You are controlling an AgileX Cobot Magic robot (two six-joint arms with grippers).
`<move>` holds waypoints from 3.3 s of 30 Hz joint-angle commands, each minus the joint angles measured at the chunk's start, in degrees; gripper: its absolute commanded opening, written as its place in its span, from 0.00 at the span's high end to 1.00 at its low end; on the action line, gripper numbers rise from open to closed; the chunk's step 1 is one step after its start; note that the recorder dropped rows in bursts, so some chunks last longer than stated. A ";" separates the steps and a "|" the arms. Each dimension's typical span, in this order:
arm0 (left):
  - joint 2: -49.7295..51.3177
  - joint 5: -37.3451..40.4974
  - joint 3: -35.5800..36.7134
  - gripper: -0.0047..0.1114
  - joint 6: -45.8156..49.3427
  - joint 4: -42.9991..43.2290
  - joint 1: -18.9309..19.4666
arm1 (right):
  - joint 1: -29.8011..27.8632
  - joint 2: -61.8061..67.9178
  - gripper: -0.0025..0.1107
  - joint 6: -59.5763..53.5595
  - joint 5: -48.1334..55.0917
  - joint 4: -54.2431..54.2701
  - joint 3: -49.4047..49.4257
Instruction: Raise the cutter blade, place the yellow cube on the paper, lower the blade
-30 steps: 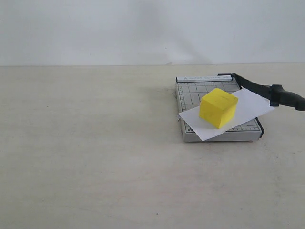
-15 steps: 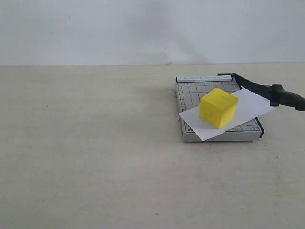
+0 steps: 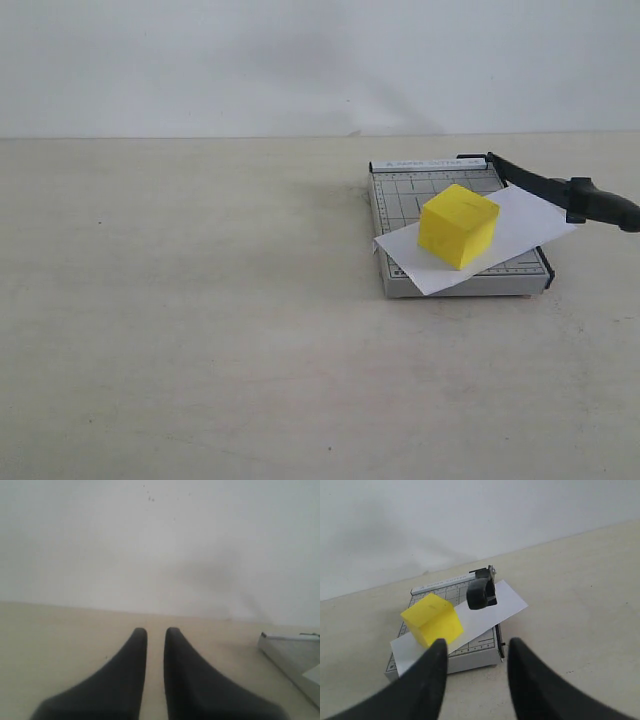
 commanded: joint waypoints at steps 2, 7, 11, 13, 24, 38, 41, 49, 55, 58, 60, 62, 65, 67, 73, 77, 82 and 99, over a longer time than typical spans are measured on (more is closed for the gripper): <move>-0.19 4.20 0.23 0.85 -0.17 1.26 0.21 | 0.02 2.81 0.49 -1.16 1.48 -0.10 -5.30; -0.19 4.20 0.23 0.85 -0.17 1.26 0.21 | 0.02 7.94 0.49 -8.11 7.38 -0.32 -12.35; -0.19 4.20 0.23 0.85 -0.17 1.26 0.21 | 0.02 15.24 0.49 -9.18 13.91 -0.44 -17.92; -0.19 3.93 0.23 0.85 -0.17 1.26 0.21 | 0.02 18.99 0.49 -9.18 16.99 -1.14 -20.92; -0.19 3.32 0.23 0.85 -0.17 1.26 0.21 | 0.02 39.99 0.49 -3.44 23.49 -13.94 -40.55; -0.19 3.32 0.23 0.85 -0.17 1.26 0.21 | 0.02 56.86 0.49 -1.67 37.45 -21.85 -51.15; -0.19 3.32 0.23 0.85 -0.17 1.26 0.21 | 0.02 58.25 0.49 -2.39 37.34 -21.88 -51.15; -0.19 3.32 0.23 0.85 -0.17 1.26 0.21 | 0.02 60.54 0.49 -3.14 37.23 -21.93 -51.15; -0.19 3.32 0.23 0.85 -0.17 1.26 0.21 | 0.02 62.30 0.49 -3.25 37.35 -21.93 -51.15; -0.19 3.32 0.23 0.85 -0.17 1.26 0.21 | 0.02 62.81 0.61 -3.69 37.43 -21.93 -51.15; -0.19 3.32 0.23 0.85 -0.17 1.26 0.21 | 0.02 62.81 0.77 -3.92 37.43 -21.93 -51.15; -0.19 3.32 0.23 0.85 -0.17 1.26 0.21 | 0.02 62.81 0.90 -4.50 37.70 -21.93 -51.15; -0.19 3.32 0.23 0.85 -0.17 1.26 0.21 | 0.02 62.81 0.97 -4.63 38.37 -21.93 -51.04; -0.19 3.32 0.23 0.85 -0.17 1.26 0.21 | 0.02 62.81 0.93 -4.63 38.58 -21.93 -50.31; -0.19 3.32 0.23 0.85 -0.17 1.26 0.21 | 0.02 62.69 0.91 -4.28 32.39 -21.93 -41.53; -0.19 3.32 0.23 0.85 -0.17 1.26 0.21 | 0.02 62.69 0.91 -4.28 25.70 -21.22 -35.24; -0.19 3.32 0.23 0.85 -0.17 1.26 0.21 | 0.02 62.79 0.91 -3.85 19.28 -21.00 -28.76; -0.19 3.32 0.23 0.85 -0.17 1.26 0.21 | 0.02 69.12 0.90 -1.12 8.80 -21.15 -23.27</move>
